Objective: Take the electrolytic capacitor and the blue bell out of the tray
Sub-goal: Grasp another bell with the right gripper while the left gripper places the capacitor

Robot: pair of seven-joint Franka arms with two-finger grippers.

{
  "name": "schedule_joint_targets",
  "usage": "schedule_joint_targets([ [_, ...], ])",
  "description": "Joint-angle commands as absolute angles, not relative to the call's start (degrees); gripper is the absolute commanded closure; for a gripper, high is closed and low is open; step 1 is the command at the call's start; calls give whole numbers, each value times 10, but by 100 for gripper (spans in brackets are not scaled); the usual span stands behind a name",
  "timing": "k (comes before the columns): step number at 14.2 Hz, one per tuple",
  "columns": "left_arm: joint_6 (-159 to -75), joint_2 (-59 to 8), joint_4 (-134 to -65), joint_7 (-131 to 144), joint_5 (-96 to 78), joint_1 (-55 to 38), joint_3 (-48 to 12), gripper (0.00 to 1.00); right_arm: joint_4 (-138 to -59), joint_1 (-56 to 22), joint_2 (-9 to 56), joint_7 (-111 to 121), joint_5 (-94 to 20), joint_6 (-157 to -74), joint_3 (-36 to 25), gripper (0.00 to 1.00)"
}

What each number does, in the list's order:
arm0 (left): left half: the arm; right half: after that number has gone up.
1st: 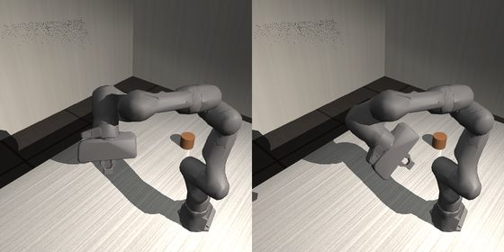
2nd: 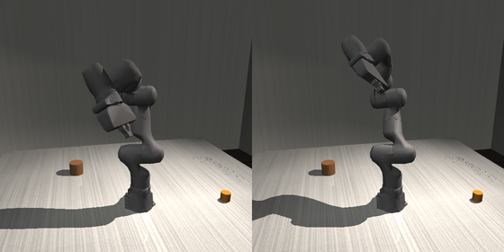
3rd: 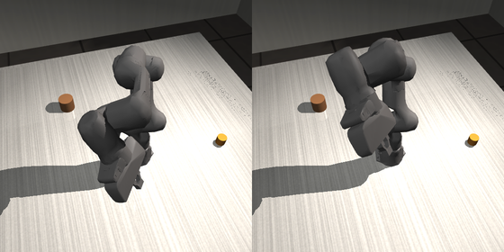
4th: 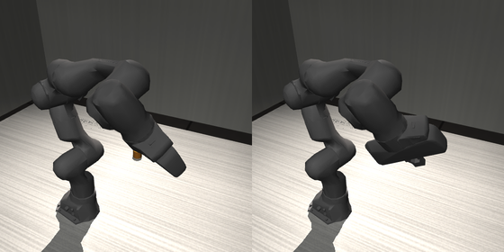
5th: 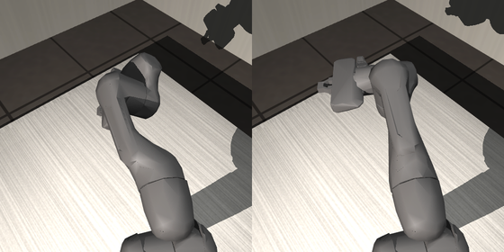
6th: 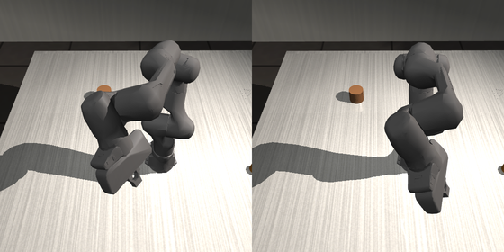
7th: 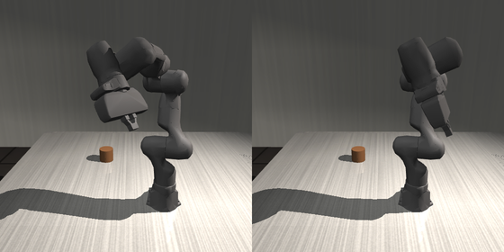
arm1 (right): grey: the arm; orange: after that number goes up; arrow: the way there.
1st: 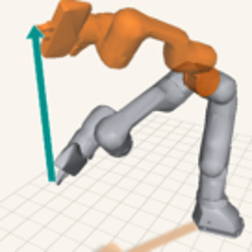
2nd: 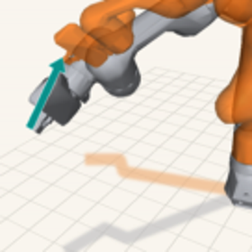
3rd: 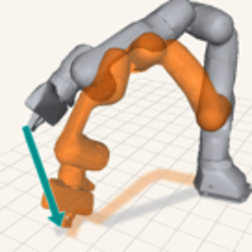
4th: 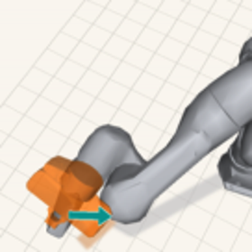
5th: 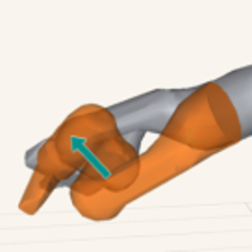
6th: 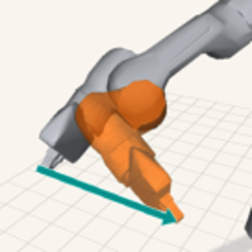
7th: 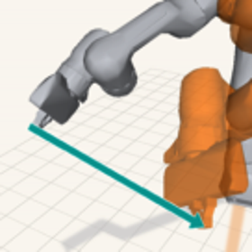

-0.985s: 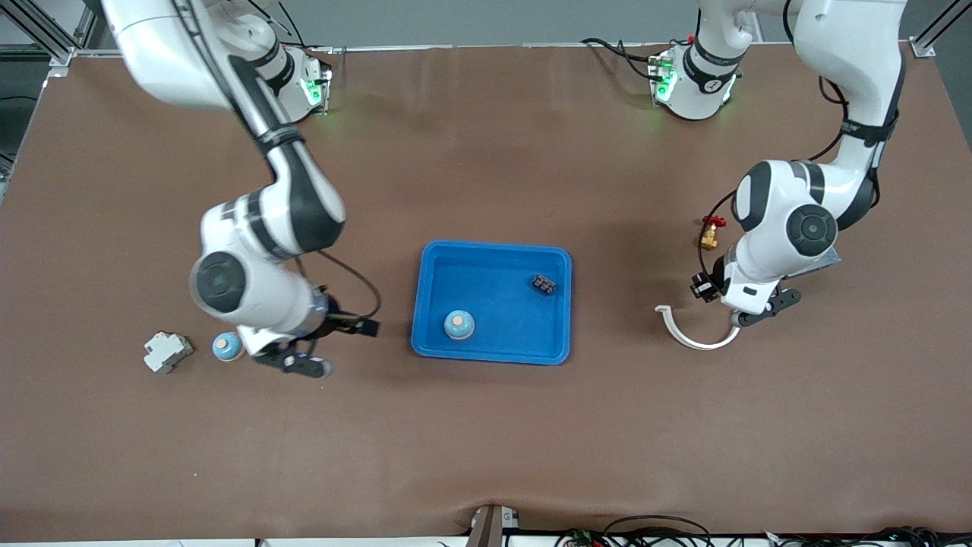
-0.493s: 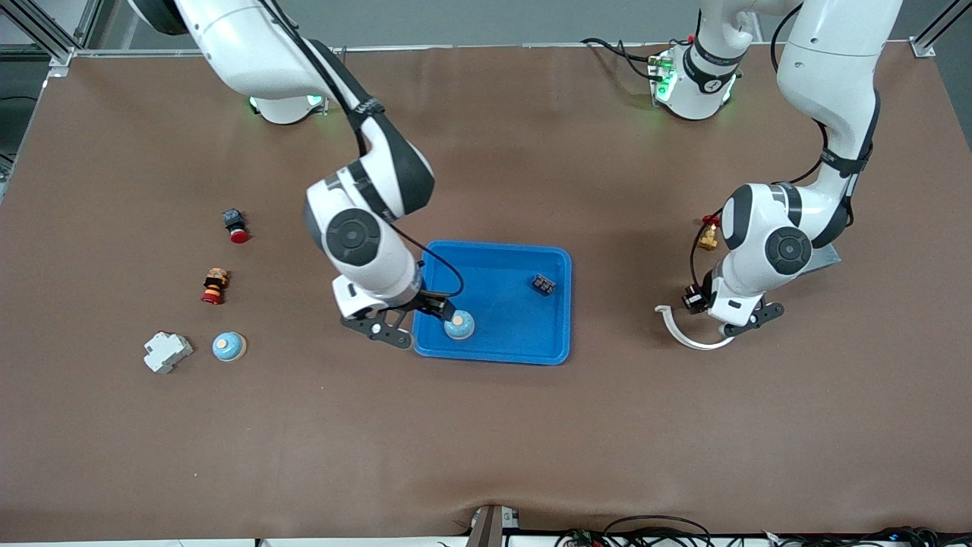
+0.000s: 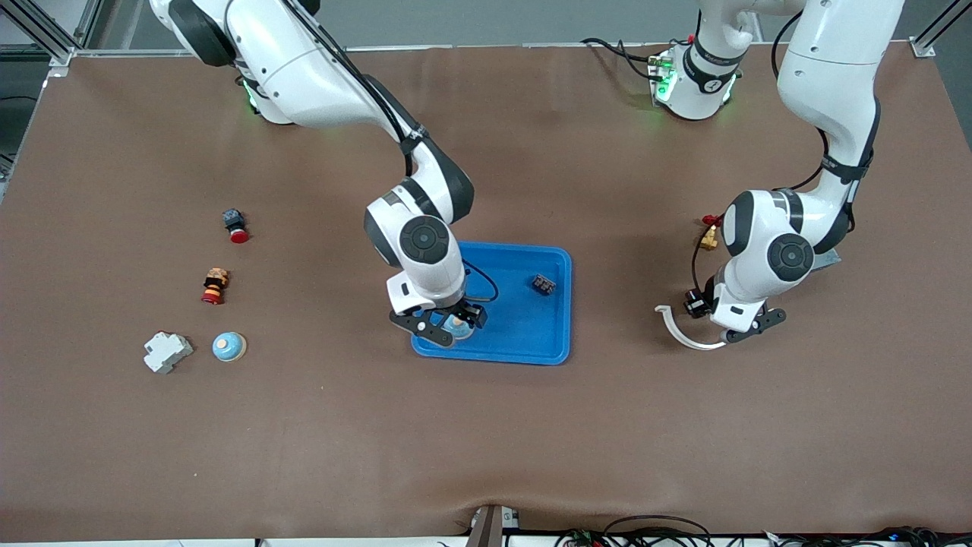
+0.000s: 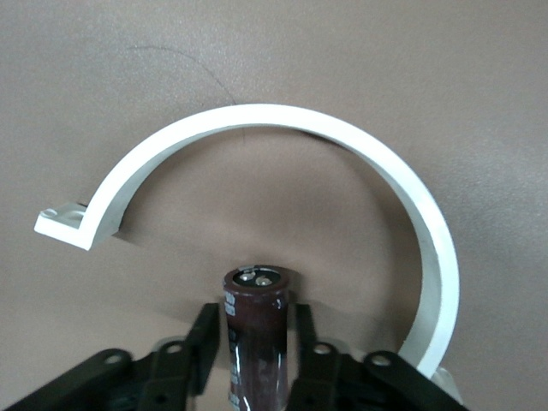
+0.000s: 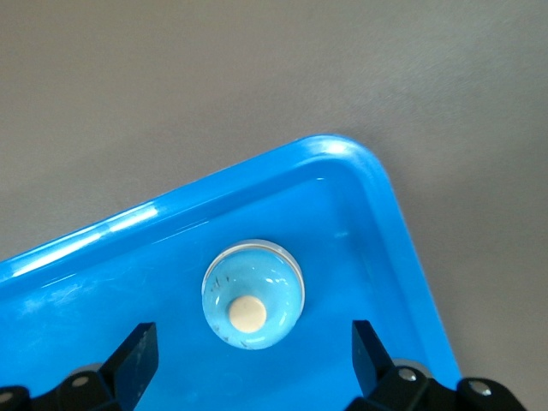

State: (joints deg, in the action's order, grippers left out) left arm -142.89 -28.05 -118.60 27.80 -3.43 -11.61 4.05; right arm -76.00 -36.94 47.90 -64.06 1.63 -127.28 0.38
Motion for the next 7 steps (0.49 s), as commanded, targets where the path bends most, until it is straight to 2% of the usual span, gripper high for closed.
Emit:
schedule_joint_targets([
  [1, -1423, -278, -1176, 281, -22, -113, 38, 0, -726, -380, 511, -664, 33, -1284, -4, 0],
  [4, -1345, -240, -1154, 287, -24, -117, 36, 0, -726, -381, 520, -665, 36, -1302, -3, 0],
  [7, -1196, -235, -1052, 364, -26, -130, 30, 0, -726, -382, 527, -665, 40, -1309, -4, 0],
])
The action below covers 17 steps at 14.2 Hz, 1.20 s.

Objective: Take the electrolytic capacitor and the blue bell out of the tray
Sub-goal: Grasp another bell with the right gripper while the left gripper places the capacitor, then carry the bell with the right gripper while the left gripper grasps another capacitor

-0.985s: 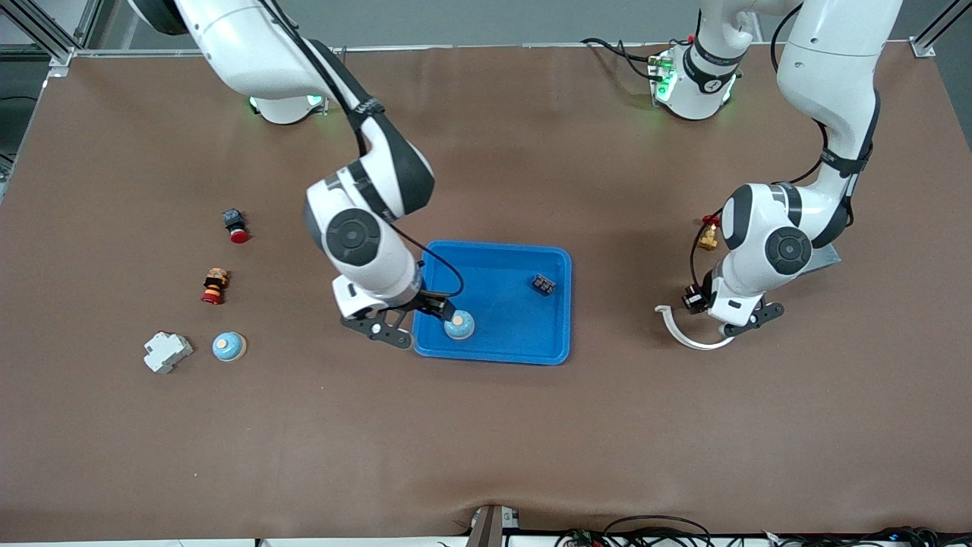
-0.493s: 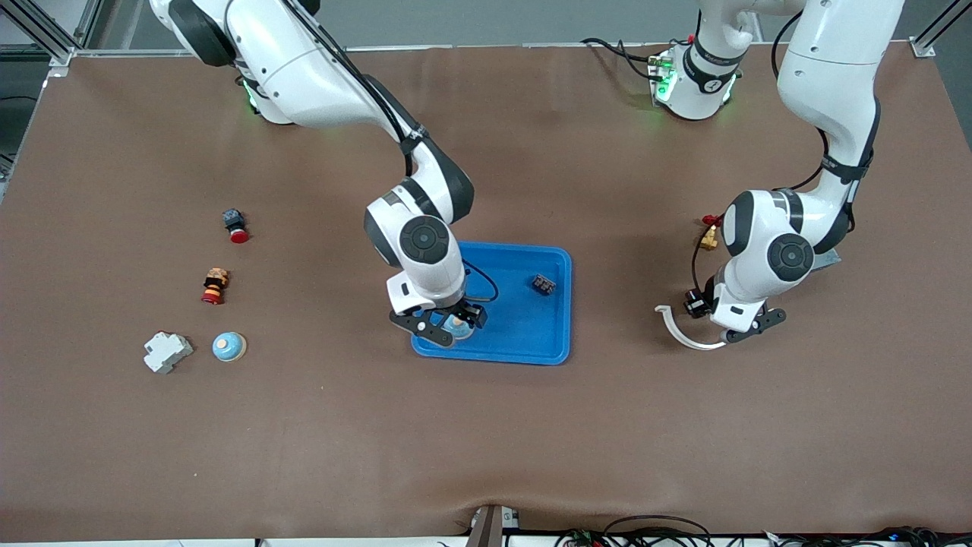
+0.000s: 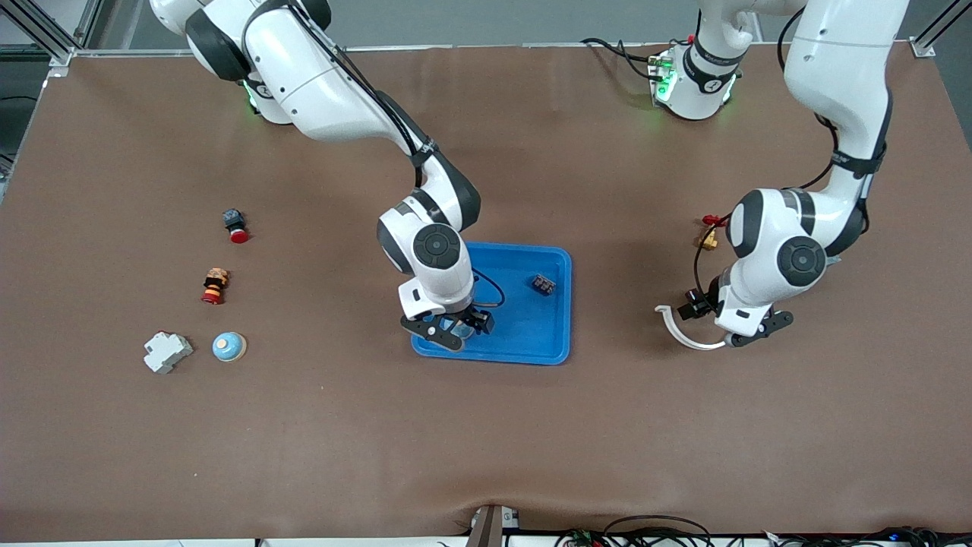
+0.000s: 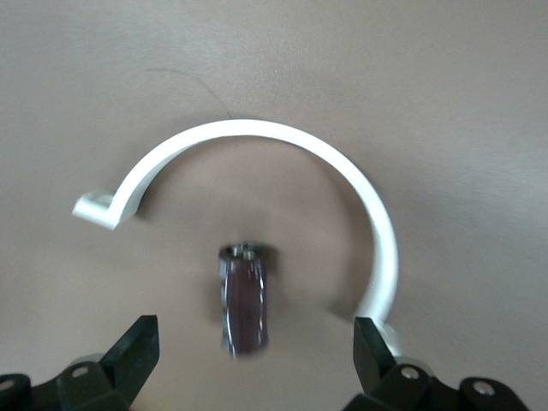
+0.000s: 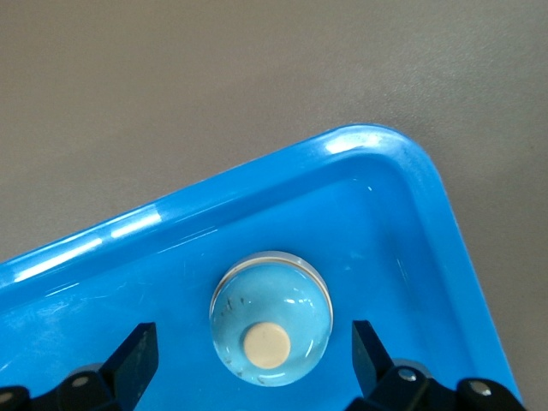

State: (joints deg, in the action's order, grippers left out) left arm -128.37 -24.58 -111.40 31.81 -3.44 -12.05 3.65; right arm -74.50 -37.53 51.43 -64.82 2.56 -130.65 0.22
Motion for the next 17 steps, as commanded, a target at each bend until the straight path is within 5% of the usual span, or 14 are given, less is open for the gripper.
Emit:
schedule_joint_targets([
  [1, -1154, -236, -1018, 380, -28, -135, 26, 0, -726, -382, 530, -665, 47, -1309, -4, 0],
  [9, -1116, -313, -865, 703, -86, -235, 2, 0, -726, -382, 542, -665, 59, -1314, -3, 0],
  [10, -1119, -329, -850, 748, -89, -249, 3, 0, -726, -382, 542, -665, 59, -1314, -4, 6],
  [11, -1127, -345, -839, 790, -89, -257, 3, 0, -726, -383, 542, -665, 59, -1314, -4, 28],
  [13, -1165, -367, -832, 859, -91, -275, 2, 0, -726, -385, 542, -666, 59, -1313, -3, 97],
  [17, -1222, -398, -833, 977, -83, -320, 4, 0, -725, -385, 533, -688, 54, -1303, -1, 100],
])
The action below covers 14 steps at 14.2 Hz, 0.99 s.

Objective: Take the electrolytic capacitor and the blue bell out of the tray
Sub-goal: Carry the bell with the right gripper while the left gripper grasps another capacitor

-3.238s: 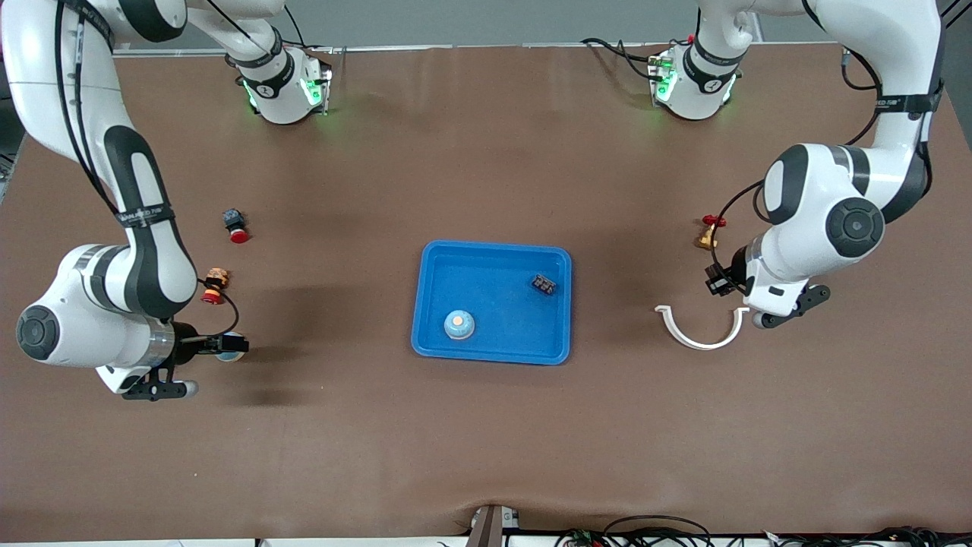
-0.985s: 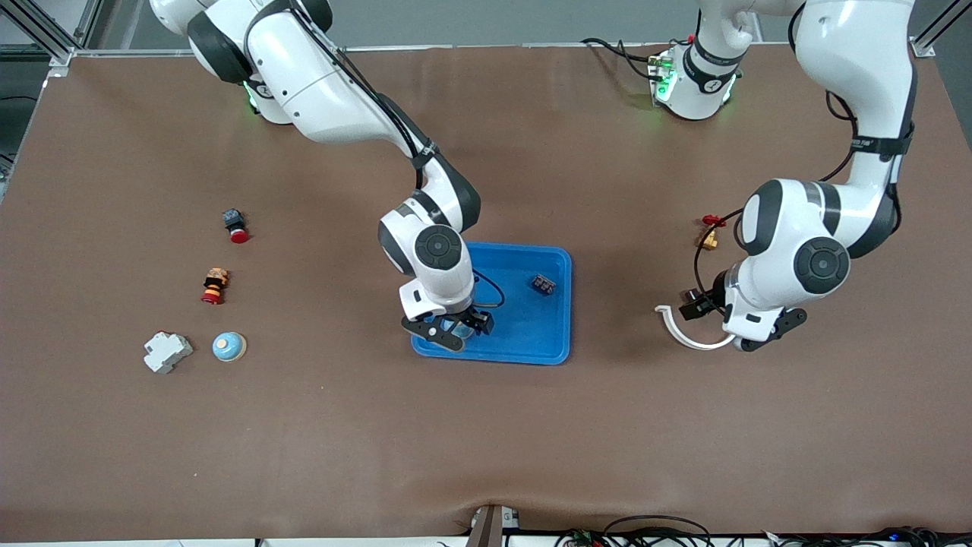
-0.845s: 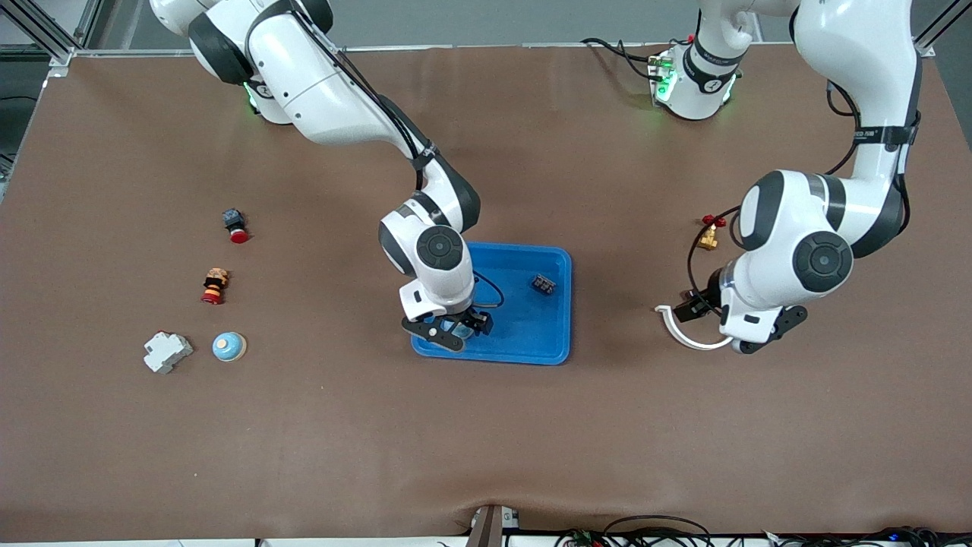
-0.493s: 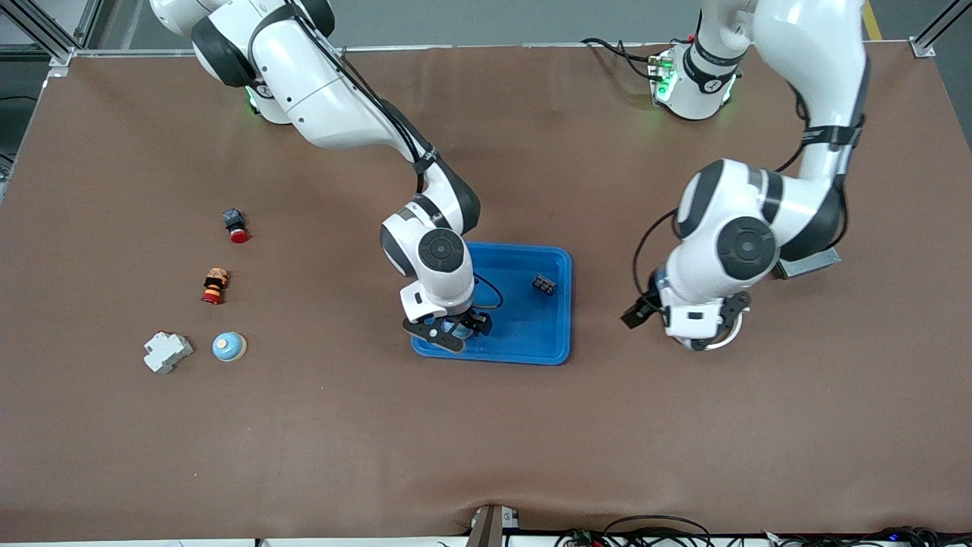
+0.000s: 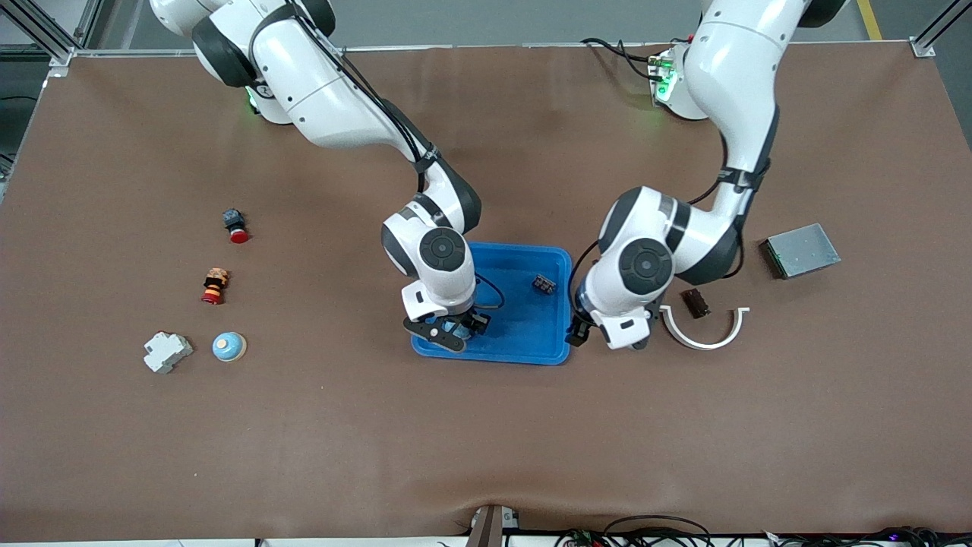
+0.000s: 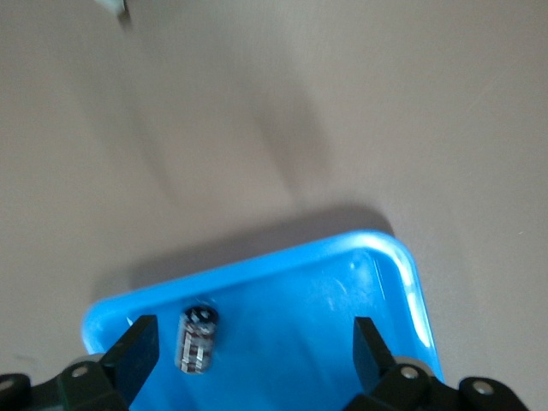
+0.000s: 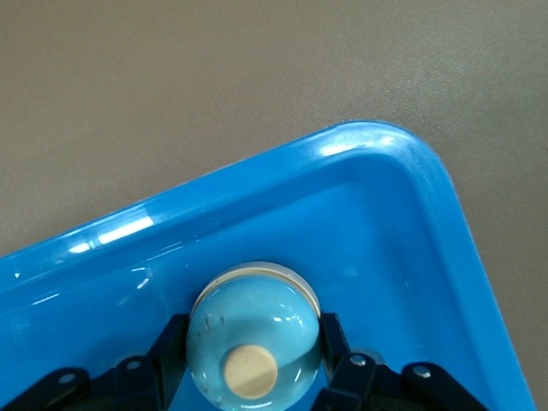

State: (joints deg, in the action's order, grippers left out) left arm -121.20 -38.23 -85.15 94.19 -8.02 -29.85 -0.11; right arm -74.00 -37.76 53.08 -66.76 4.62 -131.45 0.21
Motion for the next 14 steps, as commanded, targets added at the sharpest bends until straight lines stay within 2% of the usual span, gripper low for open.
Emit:
schedule_joint_targets([
  [1, -1224, -401, -833, 984, -83, -328, 5, 0, -725, -385, 526, -688, 52, -1302, 2, 100],
  [3, -1224, -402, -834, 1002, -82, -339, 6, 0, -725, -385, 516, -687, 47, -1301, 4, 100],
  [7, -1225, -416, -838, 1008, -64, -349, 4, 0, -715, -371, 508, -663, 50, -1247, 4, 100],
  [14, -1224, -425, -861, 1007, -63, -363, 4, 0, -714, -266, 455, -428, 12, -1162, 4, 100],
])
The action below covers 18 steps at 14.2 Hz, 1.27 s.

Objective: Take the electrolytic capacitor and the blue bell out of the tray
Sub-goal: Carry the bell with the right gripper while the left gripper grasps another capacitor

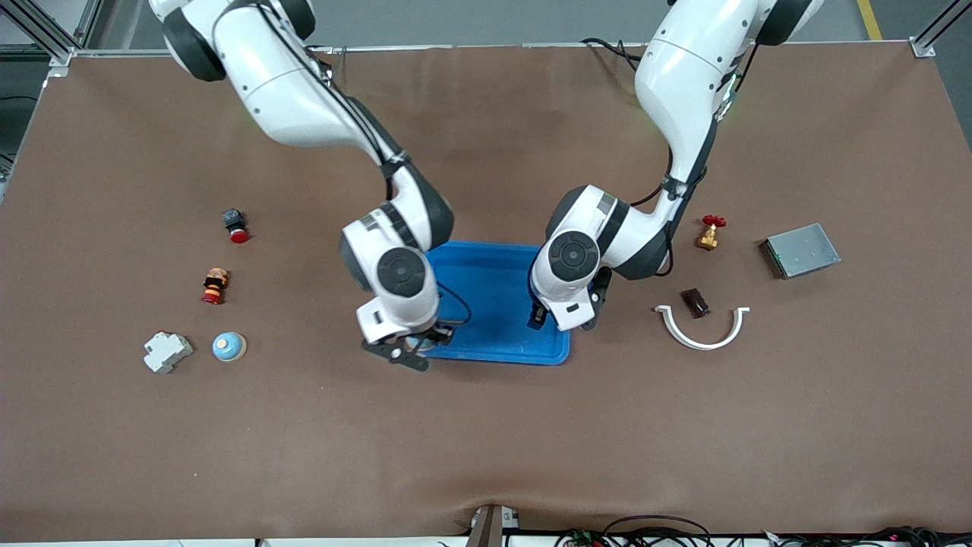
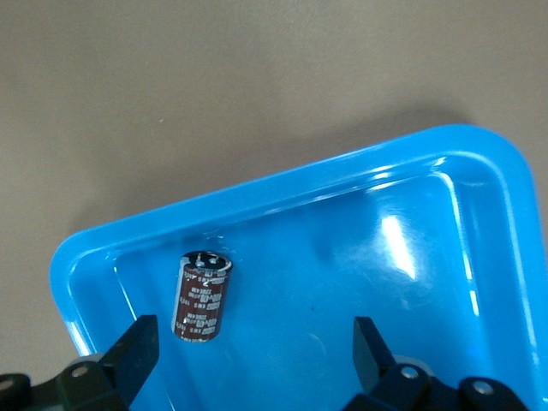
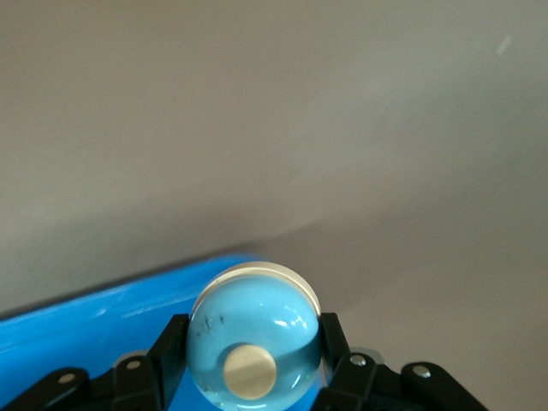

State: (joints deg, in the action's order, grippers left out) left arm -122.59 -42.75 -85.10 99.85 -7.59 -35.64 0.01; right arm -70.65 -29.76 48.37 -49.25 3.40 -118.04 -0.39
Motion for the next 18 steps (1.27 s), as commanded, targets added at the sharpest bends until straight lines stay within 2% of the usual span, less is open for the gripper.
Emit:
schedule_joint_targets([
  [1, -1224, -426, -868, 1006, -62, -363, 4, 0, -718, -249, 448, -391, 11, -1162, 4, 100],
  [8, -1224, -441, -867, 1008, -51, -363, 4, 0, -769, -166, 439, -234, 11, -1185, 3, 100],
  [13, -1237, -446, -868, 1010, -54, -366, 4, 0, -866, -107, 408, -109, 11, -1274, 2, 100],
  [18, -1238, -447, -867, 1010, -53, -374, 4, 0, -900, -72, 408, -40, 11, -1317, 2, 100],
])
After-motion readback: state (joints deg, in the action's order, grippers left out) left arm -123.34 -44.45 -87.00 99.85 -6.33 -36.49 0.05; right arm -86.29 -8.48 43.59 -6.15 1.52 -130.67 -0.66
